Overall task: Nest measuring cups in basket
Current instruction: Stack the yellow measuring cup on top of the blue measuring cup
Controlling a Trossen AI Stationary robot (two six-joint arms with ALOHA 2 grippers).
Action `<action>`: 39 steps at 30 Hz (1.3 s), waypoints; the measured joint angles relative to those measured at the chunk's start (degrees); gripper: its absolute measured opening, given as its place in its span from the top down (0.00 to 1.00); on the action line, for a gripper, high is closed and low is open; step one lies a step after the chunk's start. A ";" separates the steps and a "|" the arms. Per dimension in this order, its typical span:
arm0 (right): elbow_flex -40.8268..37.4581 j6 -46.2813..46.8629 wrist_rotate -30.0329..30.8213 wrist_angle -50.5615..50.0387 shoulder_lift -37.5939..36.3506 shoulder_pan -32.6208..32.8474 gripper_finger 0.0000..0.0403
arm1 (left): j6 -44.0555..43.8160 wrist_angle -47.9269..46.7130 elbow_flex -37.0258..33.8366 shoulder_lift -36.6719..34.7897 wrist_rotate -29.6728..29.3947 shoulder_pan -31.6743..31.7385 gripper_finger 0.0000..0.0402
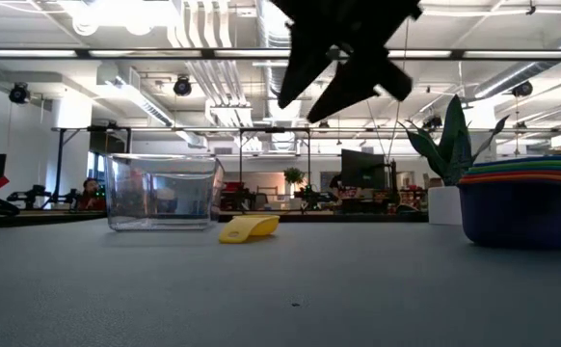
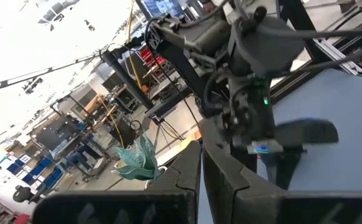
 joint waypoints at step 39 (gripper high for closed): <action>26.35 9.08 -11.04 -11.62 25.03 -8.86 0.49 | -0.11 -0.71 0.00 0.00 0.00 -0.04 1.00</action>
